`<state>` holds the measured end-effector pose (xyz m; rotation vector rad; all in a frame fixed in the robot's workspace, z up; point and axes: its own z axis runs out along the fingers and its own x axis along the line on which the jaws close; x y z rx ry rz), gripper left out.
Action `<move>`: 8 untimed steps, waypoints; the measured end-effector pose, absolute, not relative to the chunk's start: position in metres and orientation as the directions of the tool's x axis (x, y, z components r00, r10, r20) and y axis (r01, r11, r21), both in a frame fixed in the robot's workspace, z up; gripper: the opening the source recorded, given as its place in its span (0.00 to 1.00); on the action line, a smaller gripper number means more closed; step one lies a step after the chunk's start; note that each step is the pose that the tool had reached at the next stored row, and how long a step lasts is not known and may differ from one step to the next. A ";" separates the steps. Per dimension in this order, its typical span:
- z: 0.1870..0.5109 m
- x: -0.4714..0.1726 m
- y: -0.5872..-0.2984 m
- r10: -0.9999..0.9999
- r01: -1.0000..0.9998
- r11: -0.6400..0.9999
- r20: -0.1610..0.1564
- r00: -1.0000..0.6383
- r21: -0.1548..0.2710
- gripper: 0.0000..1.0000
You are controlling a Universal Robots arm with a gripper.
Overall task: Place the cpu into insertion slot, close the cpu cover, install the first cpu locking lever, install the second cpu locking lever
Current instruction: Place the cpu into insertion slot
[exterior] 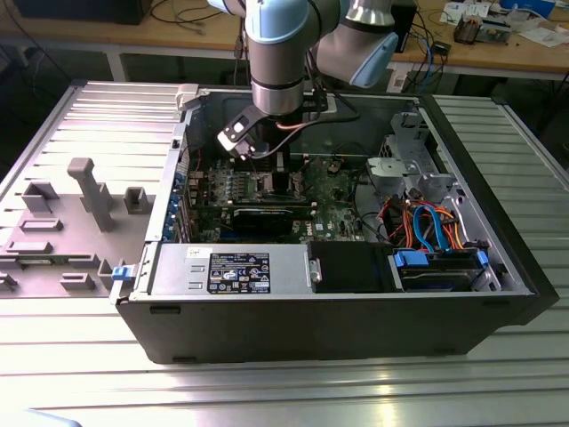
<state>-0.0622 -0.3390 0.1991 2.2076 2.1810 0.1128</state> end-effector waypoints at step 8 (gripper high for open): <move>0.198 -0.062 -0.339 1.000 0.997 -0.013 0.026 0.011 0.077 0.54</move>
